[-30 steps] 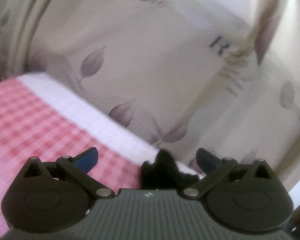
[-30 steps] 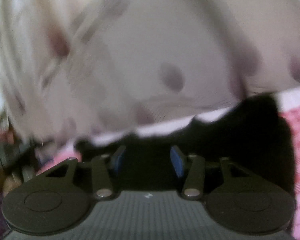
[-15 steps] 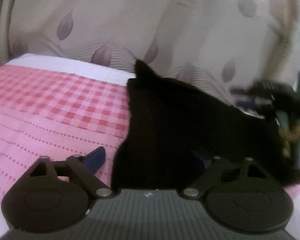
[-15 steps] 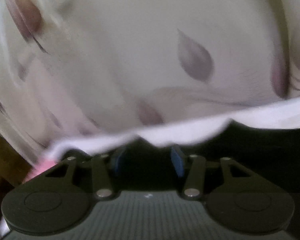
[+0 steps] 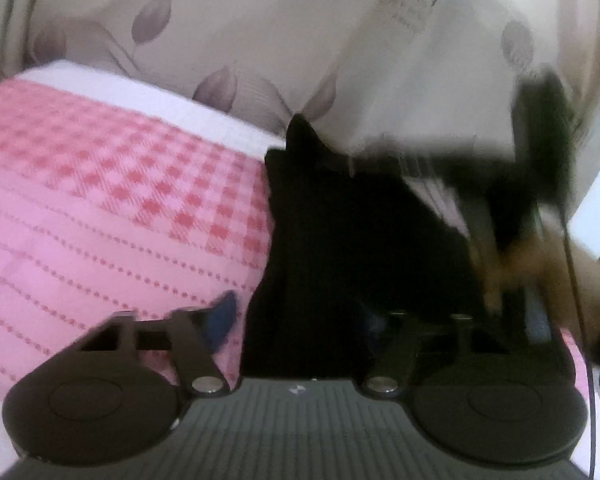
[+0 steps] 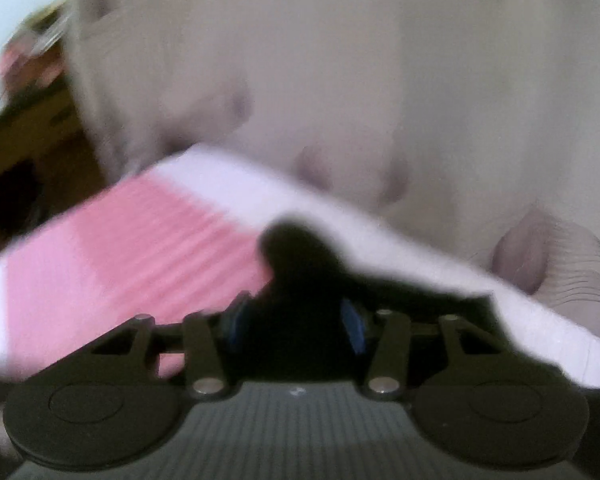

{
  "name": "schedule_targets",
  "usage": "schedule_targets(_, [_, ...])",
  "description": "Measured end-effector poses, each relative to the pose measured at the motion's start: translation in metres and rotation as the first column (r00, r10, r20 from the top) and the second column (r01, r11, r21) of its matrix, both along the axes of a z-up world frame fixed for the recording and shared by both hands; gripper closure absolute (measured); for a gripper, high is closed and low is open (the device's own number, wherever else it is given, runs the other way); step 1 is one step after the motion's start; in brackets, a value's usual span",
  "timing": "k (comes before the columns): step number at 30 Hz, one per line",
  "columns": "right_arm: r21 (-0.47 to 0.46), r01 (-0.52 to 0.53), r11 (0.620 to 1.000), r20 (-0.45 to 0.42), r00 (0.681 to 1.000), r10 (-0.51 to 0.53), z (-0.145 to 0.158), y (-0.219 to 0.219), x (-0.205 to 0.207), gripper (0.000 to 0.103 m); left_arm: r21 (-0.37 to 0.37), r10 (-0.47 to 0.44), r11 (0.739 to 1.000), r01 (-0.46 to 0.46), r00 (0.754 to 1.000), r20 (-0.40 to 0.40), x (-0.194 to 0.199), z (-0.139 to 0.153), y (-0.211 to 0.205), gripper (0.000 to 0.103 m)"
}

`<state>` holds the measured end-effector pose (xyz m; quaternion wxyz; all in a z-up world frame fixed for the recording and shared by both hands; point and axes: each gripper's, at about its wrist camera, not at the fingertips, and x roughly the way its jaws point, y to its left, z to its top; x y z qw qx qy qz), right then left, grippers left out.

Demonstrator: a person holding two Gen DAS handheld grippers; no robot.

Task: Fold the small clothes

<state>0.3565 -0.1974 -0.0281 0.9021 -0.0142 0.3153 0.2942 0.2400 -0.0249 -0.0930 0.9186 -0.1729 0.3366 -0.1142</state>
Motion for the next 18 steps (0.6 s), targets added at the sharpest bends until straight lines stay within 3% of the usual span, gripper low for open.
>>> schedule_targets(1, [0.053,0.099,0.994,-0.011,0.995,-0.099,0.003,-0.007,0.015,0.054,0.025,-0.004,1.000,0.004,1.000,-0.002,-0.001,-0.001,-0.002,0.080])
schedule_targets(2, [0.123,0.179,0.976,-0.034,0.984,-0.176,0.003,-0.016,0.027,0.054,0.041,-0.018,0.999,0.018,1.000,-0.002,-0.005,0.000,-0.004,0.082])
schedule_targets(4, [0.336,0.319,0.886,-0.086,0.947,-0.308,0.003,-0.044,0.033,0.053,0.054,-0.019,0.998,0.019,1.000,-0.008,-0.015,-0.001,-0.003,0.082])
schedule_targets(6, [0.498,0.320,0.806,-0.097,0.944,-0.315,-0.001,-0.065,0.022,0.053,0.046,-0.014,0.999,0.015,1.000,-0.013,-0.029,0.002,0.002,0.082])
schedule_targets(7, [0.519,0.304,0.799,-0.095,0.949,-0.299,-0.002,-0.071,0.014,0.053,0.048,-0.017,0.999,0.018,1.000,-0.011,-0.035,0.002,0.004,0.082])
schedule_targets(11, [0.563,0.230,0.793,-0.097,0.972,-0.213,-0.012,-0.095,-0.037,0.053,0.035,-0.041,0.998,0.042,0.999,-0.024,-0.050,0.004,0.014,0.082])
schedule_targets(17, [0.410,0.181,0.894,-0.034,0.983,-0.183,-0.030,-0.121,-0.134,0.046,0.060,-0.056,0.996,0.058,0.998,-0.037,-0.062,0.017,0.017,0.080])
schedule_targets(18, [0.372,0.185,0.910,-0.010,0.981,-0.195,-0.027,-0.129,-0.153,0.045,0.079,-0.043,0.996,0.045,0.999,-0.027,-0.064,0.022,0.016,0.071])
